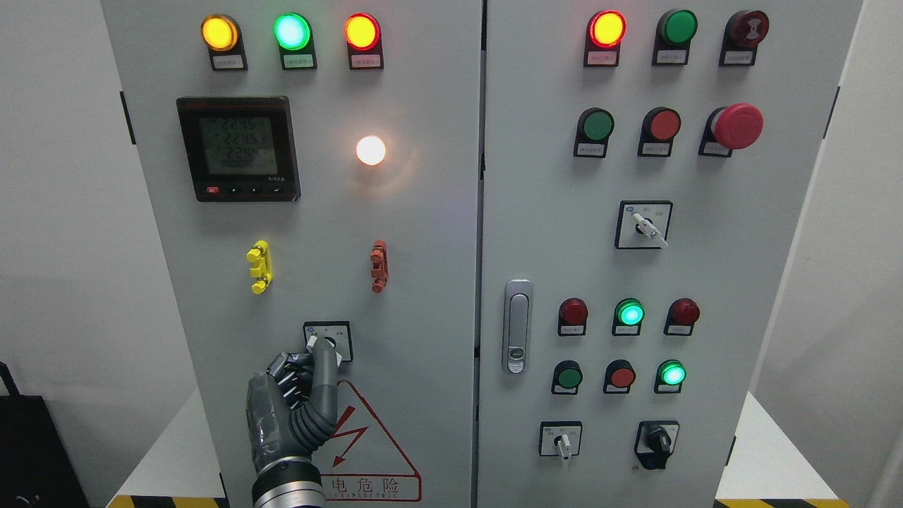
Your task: Turn on light switch 1
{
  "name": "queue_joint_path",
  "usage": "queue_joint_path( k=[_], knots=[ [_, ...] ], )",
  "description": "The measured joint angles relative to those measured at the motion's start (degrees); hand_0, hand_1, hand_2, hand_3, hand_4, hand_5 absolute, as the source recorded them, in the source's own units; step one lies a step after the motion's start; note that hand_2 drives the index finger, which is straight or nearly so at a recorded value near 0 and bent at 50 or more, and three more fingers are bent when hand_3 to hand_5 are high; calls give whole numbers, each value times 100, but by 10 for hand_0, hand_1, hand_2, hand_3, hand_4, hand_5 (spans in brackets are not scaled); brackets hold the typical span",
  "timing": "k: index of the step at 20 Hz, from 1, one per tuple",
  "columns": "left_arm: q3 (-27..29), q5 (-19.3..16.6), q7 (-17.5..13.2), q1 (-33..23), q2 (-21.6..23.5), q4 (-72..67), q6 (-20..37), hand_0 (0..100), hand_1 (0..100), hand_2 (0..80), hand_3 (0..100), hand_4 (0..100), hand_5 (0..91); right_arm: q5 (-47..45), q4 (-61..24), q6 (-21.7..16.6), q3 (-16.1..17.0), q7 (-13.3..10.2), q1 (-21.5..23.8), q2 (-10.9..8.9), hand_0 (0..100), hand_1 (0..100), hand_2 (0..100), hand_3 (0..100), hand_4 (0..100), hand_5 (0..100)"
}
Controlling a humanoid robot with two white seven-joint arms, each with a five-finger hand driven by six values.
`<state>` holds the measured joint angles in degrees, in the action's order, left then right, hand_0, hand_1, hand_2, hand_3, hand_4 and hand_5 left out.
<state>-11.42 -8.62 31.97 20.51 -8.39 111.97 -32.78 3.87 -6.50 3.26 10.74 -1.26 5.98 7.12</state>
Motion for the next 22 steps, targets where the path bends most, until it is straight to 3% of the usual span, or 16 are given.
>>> queue_joint_path(
  k=[7, 22],
  knots=[
    [3, 0, -23, 4, -2, -2, -38, 436, 373, 635, 959, 958, 823, 0, 0, 0, 0, 0, 0, 0, 0, 0, 0, 0, 0, 0],
    [-3, 8, -30, -12, -1, 6, 53, 363, 356, 643, 964, 964, 824, 0, 0, 0, -2, 0, 0, 0, 0, 0, 0, 0, 0, 0]
  ],
)
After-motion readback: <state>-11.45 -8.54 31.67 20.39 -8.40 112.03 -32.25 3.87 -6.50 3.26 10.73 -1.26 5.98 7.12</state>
